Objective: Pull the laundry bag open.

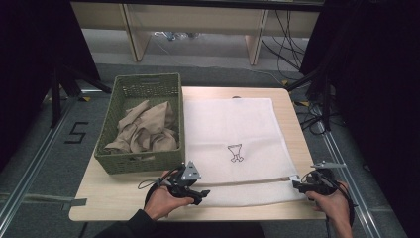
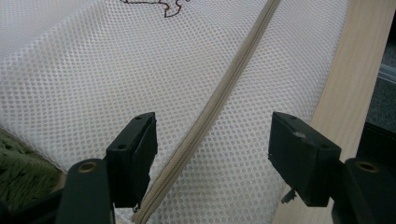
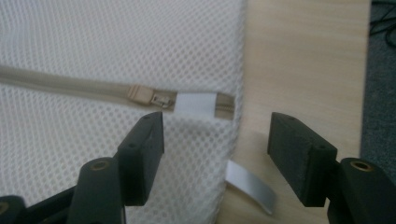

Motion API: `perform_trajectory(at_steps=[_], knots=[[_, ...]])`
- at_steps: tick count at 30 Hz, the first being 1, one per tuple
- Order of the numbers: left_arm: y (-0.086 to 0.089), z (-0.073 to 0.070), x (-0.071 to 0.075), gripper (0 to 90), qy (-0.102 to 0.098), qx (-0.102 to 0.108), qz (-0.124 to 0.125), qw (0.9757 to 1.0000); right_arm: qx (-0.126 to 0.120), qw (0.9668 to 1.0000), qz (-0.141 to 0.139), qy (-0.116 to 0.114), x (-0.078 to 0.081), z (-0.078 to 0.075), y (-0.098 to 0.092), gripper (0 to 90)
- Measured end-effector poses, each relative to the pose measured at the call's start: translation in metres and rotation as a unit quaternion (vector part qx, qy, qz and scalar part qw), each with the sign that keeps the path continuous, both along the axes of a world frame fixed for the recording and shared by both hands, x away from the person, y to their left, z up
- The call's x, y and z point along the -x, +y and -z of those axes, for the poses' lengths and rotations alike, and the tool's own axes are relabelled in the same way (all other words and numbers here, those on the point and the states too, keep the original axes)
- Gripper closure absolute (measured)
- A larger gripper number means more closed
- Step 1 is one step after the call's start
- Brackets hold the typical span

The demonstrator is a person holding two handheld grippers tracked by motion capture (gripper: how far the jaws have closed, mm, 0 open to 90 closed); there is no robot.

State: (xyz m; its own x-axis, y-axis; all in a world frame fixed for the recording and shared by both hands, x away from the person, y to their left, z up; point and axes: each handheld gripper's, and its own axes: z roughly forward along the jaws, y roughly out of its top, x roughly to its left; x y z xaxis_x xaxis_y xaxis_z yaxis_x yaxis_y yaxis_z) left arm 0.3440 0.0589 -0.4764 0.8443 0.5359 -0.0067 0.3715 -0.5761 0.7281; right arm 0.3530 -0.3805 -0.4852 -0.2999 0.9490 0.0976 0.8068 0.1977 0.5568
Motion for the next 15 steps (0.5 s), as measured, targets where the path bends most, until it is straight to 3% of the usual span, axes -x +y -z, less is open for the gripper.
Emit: perform_trajectory(at_steps=[1, 3, 4, 5, 6, 9, 15], knots=[[0.0, 0.0, 0.0, 32.5, 0.0, 0.0, 0.0, 1.0, 0.013, 0.9998, -0.007, -0.014, -0.001, 0.003, 0.001, 36.9], [0.0, 0.001, 0.001, 32.4, 0.006, 0.005, -0.004, 1.0, 0.015, 0.9995, -0.027, -0.004, -0.002, 0.004, 0.001, 35.8], [0.0, 0.001, 0.0, 32.5, 0.006, 0.003, -0.004, 1.0, 0.015, 0.9999, -0.004, 0.001, -0.001, 0.005, 0.006, 34.4], [0.0, 0.001, 0.0, 32.4, 0.006, 0.002, -0.004, 1.0, 0.024, 0.9994, -0.026, -0.003, -0.003, 0.008, 0.005, 32.0], [0.001, 0.001, 0.0, 32.4, 0.006, 0.003, -0.005, 1.0, 0.029, 0.9991, -0.029, 0.005, -0.003, 0.007, 0.007, 31.7], [0.0, 0.002, 0.0, 32.1, 0.006, 0.004, -0.004, 1.0, 0.046, 0.9988, -0.015, 0.006, -0.003, 0.006, 0.011, 32.0], [0.001, 0.002, -0.001, 32.0, 0.0, 0.0, -0.004, 1.0, 0.05, 0.9985, -0.014, 0.015, -0.003, 0.005, 0.016, 34.8]])
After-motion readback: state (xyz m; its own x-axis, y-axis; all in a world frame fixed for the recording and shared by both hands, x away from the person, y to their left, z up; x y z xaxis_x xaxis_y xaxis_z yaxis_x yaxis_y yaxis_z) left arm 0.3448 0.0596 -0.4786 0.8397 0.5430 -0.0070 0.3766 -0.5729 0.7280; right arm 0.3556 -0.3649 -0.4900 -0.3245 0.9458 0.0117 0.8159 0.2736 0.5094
